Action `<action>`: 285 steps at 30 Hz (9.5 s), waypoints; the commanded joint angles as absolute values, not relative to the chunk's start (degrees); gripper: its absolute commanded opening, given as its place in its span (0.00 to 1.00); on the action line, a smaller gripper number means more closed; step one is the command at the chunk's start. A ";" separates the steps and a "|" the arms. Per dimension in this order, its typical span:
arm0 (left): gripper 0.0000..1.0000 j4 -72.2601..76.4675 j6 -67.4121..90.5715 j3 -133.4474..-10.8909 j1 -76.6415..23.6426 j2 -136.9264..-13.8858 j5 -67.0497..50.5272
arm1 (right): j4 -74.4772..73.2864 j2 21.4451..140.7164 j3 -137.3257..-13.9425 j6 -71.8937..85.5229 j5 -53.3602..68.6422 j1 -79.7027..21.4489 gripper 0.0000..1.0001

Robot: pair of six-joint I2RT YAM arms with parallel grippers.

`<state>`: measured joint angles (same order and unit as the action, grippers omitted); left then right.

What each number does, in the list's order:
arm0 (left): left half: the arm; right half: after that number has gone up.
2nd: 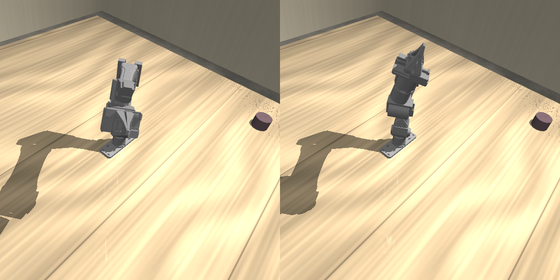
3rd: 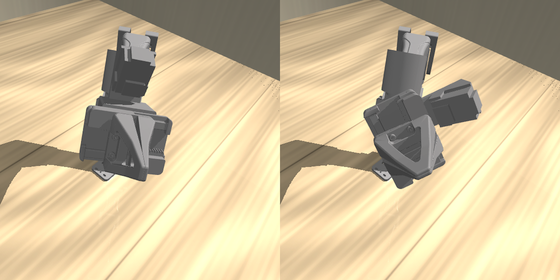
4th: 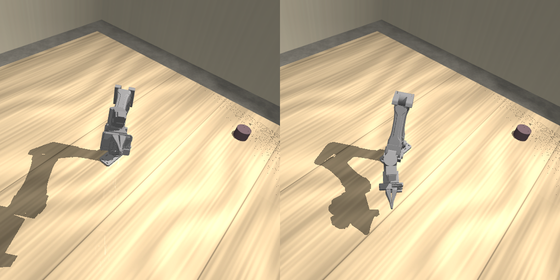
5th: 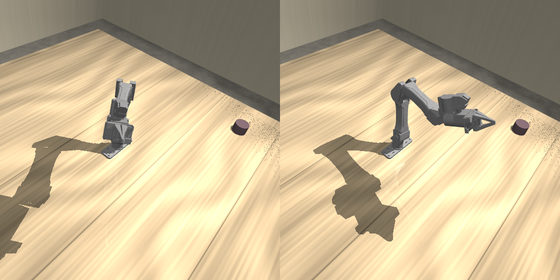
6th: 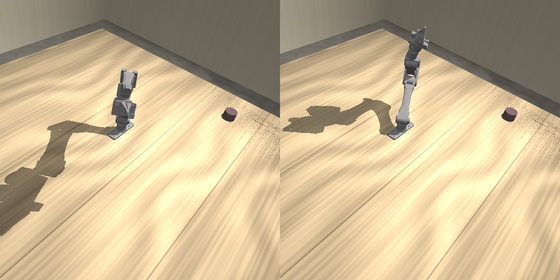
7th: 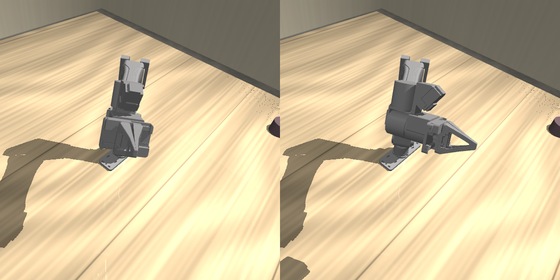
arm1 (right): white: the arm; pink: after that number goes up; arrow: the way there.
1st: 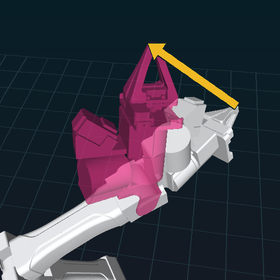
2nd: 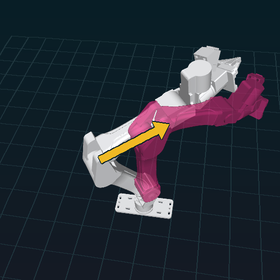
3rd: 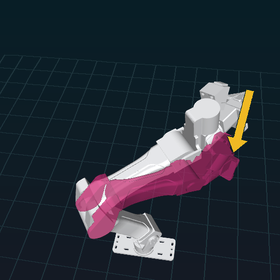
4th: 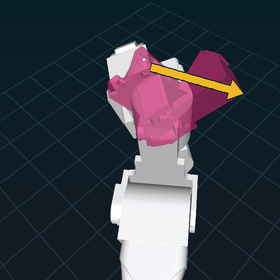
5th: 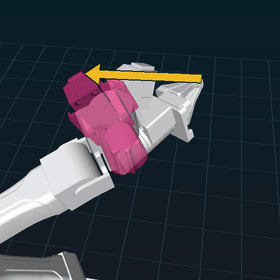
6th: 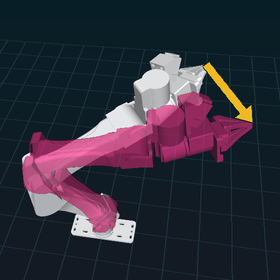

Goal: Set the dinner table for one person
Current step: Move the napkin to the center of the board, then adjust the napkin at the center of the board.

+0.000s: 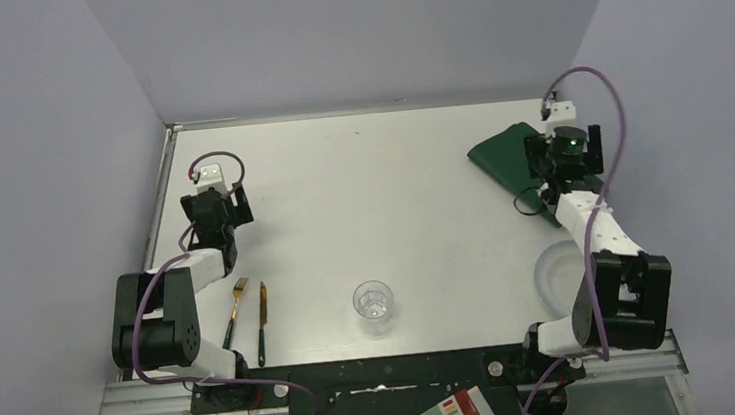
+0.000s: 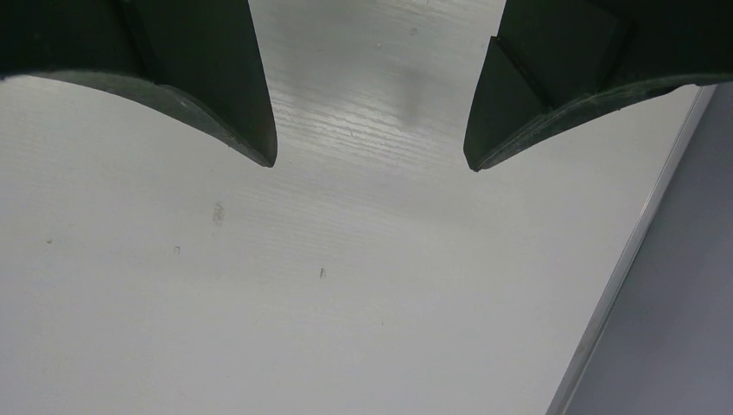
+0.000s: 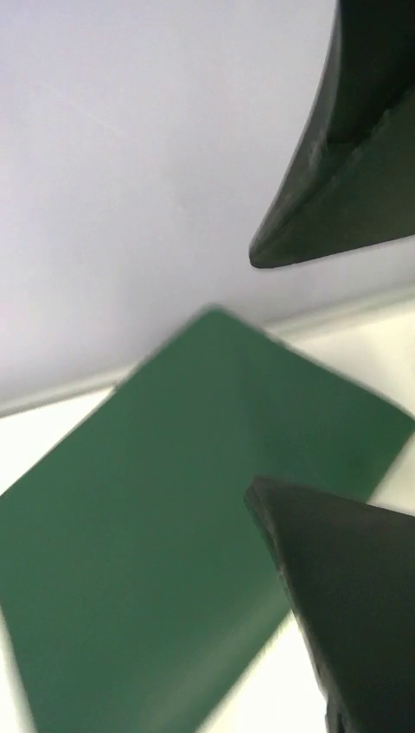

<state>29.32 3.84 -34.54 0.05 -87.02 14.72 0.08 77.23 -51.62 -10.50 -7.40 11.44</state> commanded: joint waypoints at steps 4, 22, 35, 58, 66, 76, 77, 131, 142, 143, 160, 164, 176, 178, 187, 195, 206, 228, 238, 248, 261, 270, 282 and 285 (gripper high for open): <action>0.79 31.82 3.07 -35.77 0.69 -85.00 14.25 | 9.75 90.80 -52.25 -49.20 -37.87 -2.73 0.00; 0.79 32.24 1.52 -34.73 1.49 -83.14 12.41 | -30.25 97.30 -66.14 -31.71 2.12 2.59 0.98; 0.79 34.19 0.40 -34.10 1.93 -83.75 13.91 | -18.60 99.22 -57.84 -34.85 -8.48 3.12 0.69; 0.76 33.70 -3.63 -34.72 1.67 -85.17 13.27 | -48.96 117.45 -96.88 -9.70 15.35 -13.94 0.00; 0.65 28.89 -4.13 -37.29 0.47 -84.37 11.79 | -50.22 124.14 -102.95 1.07 24.38 -20.41 0.00; 0.15 28.64 -2.59 -40.73 -9.94 -86.55 17.76 | -53.19 128.46 -109.43 -0.01 37.55 -26.02 0.15; 0.15 28.88 -2.16 -41.10 -10.33 -87.10 18.42 | -53.85 128.72 -110.77 -1.11 39.54 -26.18 0.33; 0.00 28.43 49.30 -67.68 -24.08 -121.30 -9.42 | -44.49 120.93 -84.28 -21.27 47.90 7.91 0.53; 0.00 28.25 48.60 -67.06 -24.08 -123.21 -9.31 | -41.36 120.19 -83.33 -19.67 45.53 8.04 0.62; 0.00 28.22 48.65 -67.13 -24.08 -123.36 -9.32 | -41.32 120.43 -83.46 -19.57 45.63 8.01 0.62; 0.00 27.96 49.15 -67.10 -24.08 -123.73 -10.03 | -42.37 126.17 -86.69 -18.10 47.60 6.12 0.63; 0.00 27.91 49.04 -66.68 -24.08 -123.37 -9.79 | -45.07 126.79 -86.79 -19.57 47.59 5.47 0.63; 0.00 27.88 48.34 -65.92 -24.08 -122.10 -9.41 | -49.20 121.32 -77.56 -23.38 44.03 6.04 0.64; 0.00 27.88 48.34 -65.92 -24.09 -122.07 -9.40 | -49.63 121.31 -76.72 -23.68 43.20 6.00 0.64; 0.00 27.88 47.46 -65.31 -23.99 -121.51 -8.88 | -55.70 121.33 -76.77 -26.93 41.14 6.74 0.66; 0.00 27.56 47.53 -65.51 -23.99 -121.81 -8.85 | -58.36 121.03 -76.61 -28.60 39.55 6.84 0.67; 0.00 25.84 45.41 -63.38 -21.64 -113.19 -8.54 | -55.81 120.07 -75.18 -28.25 34.45 9.48 0.67; 0.00 30.99 49.65 -69.54 -26.52 -122.16 -16.20 | -48.75 122.74 -74.54 -22.77 35.54 9.49 0.66; 0.00 31.06 46.97 -66.69 -26.56 -122.76 -14.96 | -43.32 121.06 -74.08 -18.30 35.02 9.46 0.66; 0.00 31.37 46.03 -64.23 -26.54 -121.25 -14.63 | -34.92 120.41 -73.60 -13.65 30.77 9.10 0.63; 0.00 31.64 46.41 -63.37 -26.37 -121.15 -14.68 | -30.98 120.65 -74.36 -11.45 28.08 8.92 0.48; 0.00 31.73 46.77 -63.37 -26.37 -121.25 -14.77 | -30.80 121.87 -75.01 -10.73 29.14 8.53 0.47; 0.00 31.82 46.50 -62.78 -26.28 -120.70 -14.35 | -34.63 121.13 -74.31 -11.93 31.41 8.18 0.50; 0.00 31.89 46.45 -62.75 -26.28 -120.59 -14.24 | -36.56 120.79 -73.86 -12.41 32.15 8.25 0.51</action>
